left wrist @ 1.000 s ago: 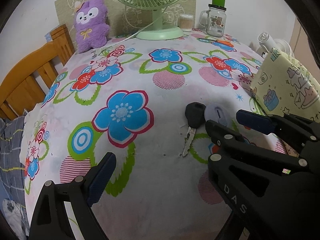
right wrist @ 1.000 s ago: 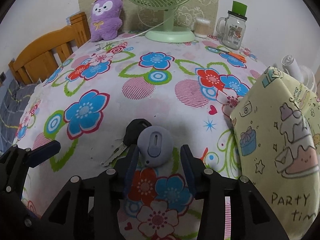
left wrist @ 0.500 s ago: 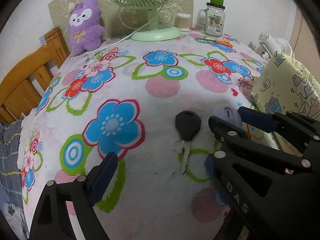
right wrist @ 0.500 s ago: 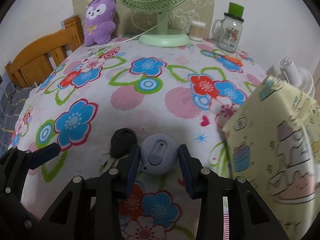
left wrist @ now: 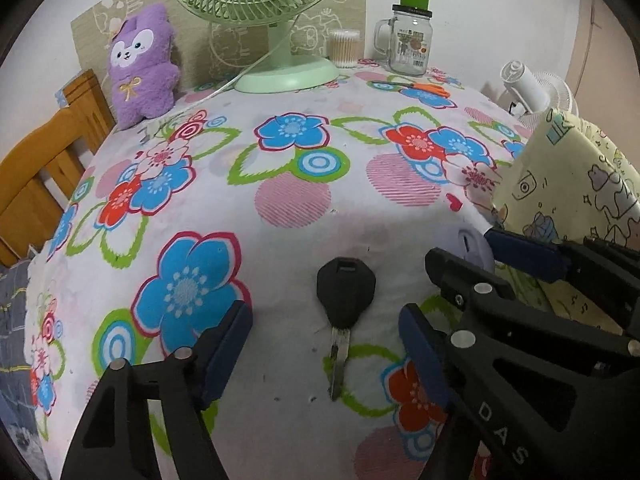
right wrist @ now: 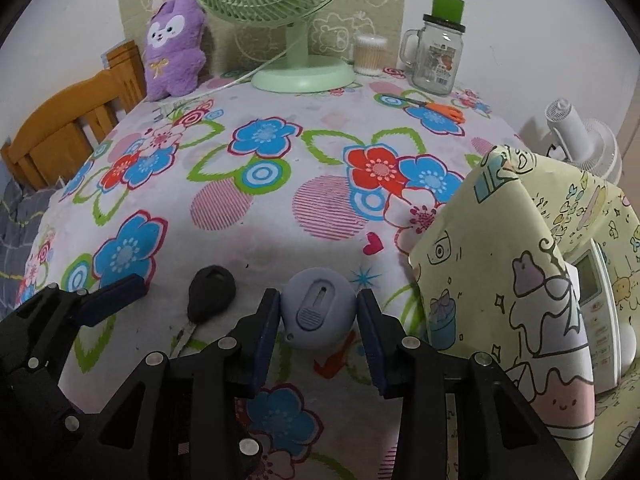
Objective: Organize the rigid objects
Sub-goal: 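Grasp the black car key by its head with the left tool while the right tool holds the fob, then lift the black key and grey fob and carry them over the fabric box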
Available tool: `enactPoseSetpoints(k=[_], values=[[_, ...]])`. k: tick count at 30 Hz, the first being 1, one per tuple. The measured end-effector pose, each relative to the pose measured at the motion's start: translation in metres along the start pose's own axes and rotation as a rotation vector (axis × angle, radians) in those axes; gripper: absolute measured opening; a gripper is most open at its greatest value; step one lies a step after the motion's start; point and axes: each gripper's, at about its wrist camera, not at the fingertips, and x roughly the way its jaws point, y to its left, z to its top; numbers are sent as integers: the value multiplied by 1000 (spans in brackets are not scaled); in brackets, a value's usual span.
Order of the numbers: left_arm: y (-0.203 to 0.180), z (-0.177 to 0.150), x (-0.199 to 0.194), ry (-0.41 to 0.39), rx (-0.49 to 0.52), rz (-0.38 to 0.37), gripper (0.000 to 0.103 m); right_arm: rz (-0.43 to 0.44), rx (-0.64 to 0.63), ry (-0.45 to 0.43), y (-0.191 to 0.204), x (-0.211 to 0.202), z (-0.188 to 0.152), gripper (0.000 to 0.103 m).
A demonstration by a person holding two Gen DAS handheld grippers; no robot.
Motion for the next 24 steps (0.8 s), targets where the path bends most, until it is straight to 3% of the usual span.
enactPoseSetpoints(k=[4, 10, 12, 19, 24], values=[[-2, 3, 2, -16, -2, -12, 72, 0, 25, -5, -2, -1, 1, 43], [-7, 5, 0, -31, 19, -46, 45, 7, 50, -15, -9, -3, 0, 43], [-8, 6, 0, -33, 23, -53, 31, 13, 54, -17, -10, -4, 0, 43], [-10, 4, -3, -29, 58, 14, 30, 4, 42, -11, -9, -6, -2, 43], [-10, 0, -12, -30, 53, 15, 30, 9, 36, -13, -7, -10, -5, 43]])
